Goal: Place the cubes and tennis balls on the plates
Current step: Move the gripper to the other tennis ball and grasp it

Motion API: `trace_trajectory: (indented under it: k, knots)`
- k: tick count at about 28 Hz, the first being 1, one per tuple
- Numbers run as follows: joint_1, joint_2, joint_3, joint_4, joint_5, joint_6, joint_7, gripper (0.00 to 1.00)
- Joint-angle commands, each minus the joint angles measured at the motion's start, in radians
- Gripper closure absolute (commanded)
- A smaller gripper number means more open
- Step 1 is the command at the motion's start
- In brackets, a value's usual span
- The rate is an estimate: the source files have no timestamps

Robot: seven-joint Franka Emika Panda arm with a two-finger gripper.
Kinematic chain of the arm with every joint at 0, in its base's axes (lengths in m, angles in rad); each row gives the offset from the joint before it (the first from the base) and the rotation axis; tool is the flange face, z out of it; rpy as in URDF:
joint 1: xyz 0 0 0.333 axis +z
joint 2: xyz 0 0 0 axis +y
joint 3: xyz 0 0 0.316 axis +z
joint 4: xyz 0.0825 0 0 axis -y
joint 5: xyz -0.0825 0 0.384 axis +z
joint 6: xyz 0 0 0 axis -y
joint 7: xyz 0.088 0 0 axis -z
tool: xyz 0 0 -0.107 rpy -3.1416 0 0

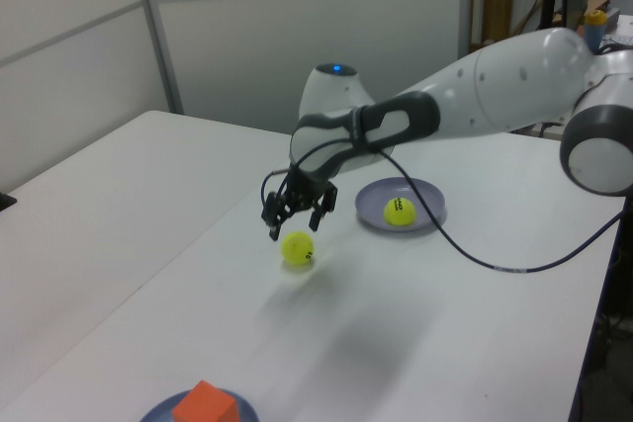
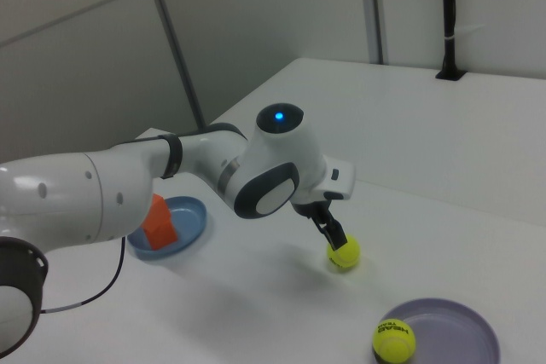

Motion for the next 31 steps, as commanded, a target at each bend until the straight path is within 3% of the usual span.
trace_trajectory:
  k: [1,9,18,25,27,31]
  knots:
    - [-0.003,0.022,-0.001,0.032,0.006,0.011,0.012,0.00]
    - [-0.006,0.025,-0.003,0.038,0.006,0.021,0.012,0.00]
    - [-0.006,0.105,-0.003,0.039,-0.011,0.087,0.012,0.00]
    - [-0.007,0.120,-0.003,0.039,-0.011,0.090,0.012,0.00]
    - [-0.007,0.120,-0.003,0.039,-0.012,0.091,0.011,0.10]
    - [-0.007,0.118,-0.003,0.039,-0.009,0.090,0.012,0.66]
